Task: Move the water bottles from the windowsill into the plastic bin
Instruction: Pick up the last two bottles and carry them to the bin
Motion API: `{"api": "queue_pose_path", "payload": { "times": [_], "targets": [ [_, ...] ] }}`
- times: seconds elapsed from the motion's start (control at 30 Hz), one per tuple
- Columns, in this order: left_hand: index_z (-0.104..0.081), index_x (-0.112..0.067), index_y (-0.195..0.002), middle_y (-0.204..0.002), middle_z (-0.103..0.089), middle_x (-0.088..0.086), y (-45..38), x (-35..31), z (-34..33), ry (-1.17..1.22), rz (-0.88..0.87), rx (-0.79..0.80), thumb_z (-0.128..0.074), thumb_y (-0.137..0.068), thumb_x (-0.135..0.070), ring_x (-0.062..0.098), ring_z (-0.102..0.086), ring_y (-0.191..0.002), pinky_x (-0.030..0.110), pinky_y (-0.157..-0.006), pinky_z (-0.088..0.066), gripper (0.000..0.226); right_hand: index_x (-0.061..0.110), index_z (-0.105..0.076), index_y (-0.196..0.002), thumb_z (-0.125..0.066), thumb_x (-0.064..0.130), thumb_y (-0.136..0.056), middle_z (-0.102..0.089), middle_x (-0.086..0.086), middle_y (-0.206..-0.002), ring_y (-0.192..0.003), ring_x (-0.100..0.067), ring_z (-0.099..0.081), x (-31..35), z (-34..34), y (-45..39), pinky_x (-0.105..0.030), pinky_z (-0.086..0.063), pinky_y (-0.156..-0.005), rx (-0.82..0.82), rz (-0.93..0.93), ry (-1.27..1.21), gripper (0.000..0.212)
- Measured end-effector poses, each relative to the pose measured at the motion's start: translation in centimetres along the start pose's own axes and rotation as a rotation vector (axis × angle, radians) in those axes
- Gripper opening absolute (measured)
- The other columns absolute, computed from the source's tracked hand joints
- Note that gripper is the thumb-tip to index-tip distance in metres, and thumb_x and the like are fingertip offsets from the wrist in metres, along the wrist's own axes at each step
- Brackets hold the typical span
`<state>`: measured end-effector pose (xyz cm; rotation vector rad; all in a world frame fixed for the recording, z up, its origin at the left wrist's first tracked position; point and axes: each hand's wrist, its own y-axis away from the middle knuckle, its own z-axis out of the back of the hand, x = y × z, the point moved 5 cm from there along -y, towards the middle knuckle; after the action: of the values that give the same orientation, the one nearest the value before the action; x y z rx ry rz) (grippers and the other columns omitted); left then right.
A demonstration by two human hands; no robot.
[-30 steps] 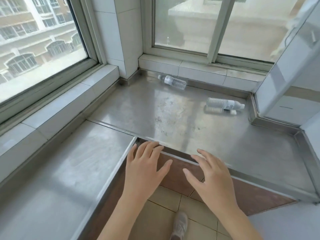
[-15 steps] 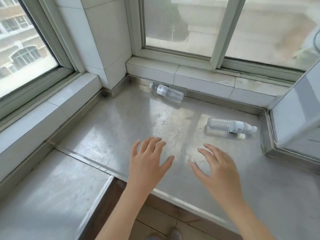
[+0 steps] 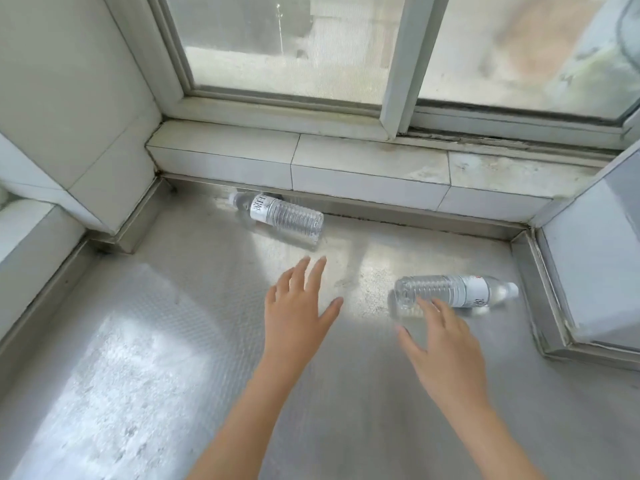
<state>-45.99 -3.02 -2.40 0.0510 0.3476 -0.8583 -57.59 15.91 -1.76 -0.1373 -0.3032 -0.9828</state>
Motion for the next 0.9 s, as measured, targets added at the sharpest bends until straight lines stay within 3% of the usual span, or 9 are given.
{"api": "queue_pose_path", "payload": {
  "times": [0.13,0.23,0.33,0.4,0.5,0.7,0.8,0.87,0.9],
  "targets": [
    [-0.008,-0.035,-0.157,-0.167,-0.003,0.006,-7.6,2.9,-4.1,0.077,0.216,0.139,-0.044,-0.094,-0.064,0.037,-0.035,-0.140,0.048,-0.103,-0.041,0.079,0.030,-0.027,-0.147,-0.042,0.056,-0.091,-0.013,-0.007,-0.160,-0.125,-0.033,-0.048,-1.3,-2.7,-4.7,-0.041,-0.048,-0.083,0.079,-0.171,0.017,0.064],
    [-0.010,-0.040,-0.157,-0.168,0.005,0.003,-12.6,4.4,-5.5,0.129,0.285,0.135,-0.042,-0.094,-0.065,0.040,-0.044,-0.133,0.047,-0.094,-0.049,0.075,0.038,-0.019,-0.149,-0.036,0.062,-0.091,0.005,-0.005,-0.162,-0.119,-0.035,-0.053,-2.1,-4.3,-6.8,-0.040,-0.048,-0.077,0.145,-0.246,0.002,0.064],
    [-0.020,-0.041,-0.155,-0.167,0.008,0.002,-16.9,5.7,-6.6,0.143,0.346,0.157,-0.036,-0.096,-0.063,0.036,-0.056,-0.123,0.040,-0.081,-0.048,0.066,0.042,-0.024,-0.147,-0.035,0.064,-0.091,0.010,-0.001,-0.162,-0.118,-0.037,-0.053,-2.9,-5.7,-8.2,-0.043,-0.048,-0.082,0.209,-0.324,-0.058,0.061],
    [-0.033,-0.037,-0.152,-0.168,0.006,0.001,-18.8,6.3,-6.9,0.150,0.383,0.151,-0.036,-0.097,-0.061,0.033,-0.063,-0.113,0.035,-0.072,-0.041,0.060,0.040,-0.036,-0.140,-0.038,0.063,-0.090,0.003,0.000,-0.162,-0.115,-0.038,-0.054,-3.2,-6.1,-8.7,-0.044,-0.049,-0.087,0.193,-0.338,-0.138,0.054],
    [-0.055,-0.029,-0.133,-0.164,-0.015,0.002,-19.8,6.8,-6.5,0.194,0.396,0.071,-0.044,-0.096,-0.056,0.033,-0.065,-0.104,0.033,-0.072,-0.035,0.047,0.035,-0.055,-0.117,-0.046,0.060,-0.088,-0.019,0.005,-0.156,-0.108,-0.032,-0.057,-3.4,-5.8,-8.9,-0.039,-0.047,-0.085,0.143,-0.332,-0.232,0.040],
    [-0.062,-0.022,-0.100,-0.152,-0.036,-0.009,-15.0,6.8,-5.9,0.294,0.252,0.101,-0.061,-0.091,-0.039,0.024,-0.062,-0.096,0.030,-0.069,-0.040,0.019,0.029,-0.063,-0.078,-0.057,0.049,-0.086,-0.056,0.021,-0.115,-0.112,-0.029,-0.042,-2.3,-5.5,-6.2,-0.039,-0.042,-0.084,0.143,-0.203,-0.182,0.023],
    [-0.066,-0.019,-0.082,-0.140,-0.052,-0.017,-10.1,6.5,-6.0,0.319,0.068,0.136,-0.072,-0.087,-0.030,0.013,-0.061,-0.087,0.025,-0.062,-0.037,0.013,0.019,-0.064,-0.084,-0.073,0.020,-0.079,-0.061,0.003,-0.097,-0.101,-0.034,-0.056,-1.3,-4.8,-4.9,-0.039,-0.048,-0.073,-0.032,-0.156,-0.136,0.010],
    [-0.069,-0.020,-0.089,-0.135,-0.052,-0.024,-7.5,6.0,-6.1,0.320,-0.036,0.169,-0.079,-0.081,-0.022,0.016,-0.066,-0.091,0.023,-0.062,-0.039,0.012,0.017,-0.063,-0.102,-0.078,0.012,-0.070,-0.052,-0.004,-0.107,-0.089,-0.031,-0.062,-1.1,-4.4,-5.0,-0.030,-0.043,-0.061,-0.100,-0.203,-0.120,0.035],
    [-0.069,-0.022,-0.102,-0.138,-0.049,-0.024,-6.7,5.7,-6.1,0.311,-0.053,0.166,-0.080,-0.078,-0.021,0.018,-0.068,-0.094,0.024,-0.063,-0.043,0.026,0.020,-0.058,-0.115,-0.079,0.016,-0.069,-0.047,-0.004,-0.116,-0.091,-0.029,-0.062,-1.2,-4.6,-5.2,-0.028,-0.041,-0.059,-0.072,-0.237,-0.105,0.050]
  ]
}}
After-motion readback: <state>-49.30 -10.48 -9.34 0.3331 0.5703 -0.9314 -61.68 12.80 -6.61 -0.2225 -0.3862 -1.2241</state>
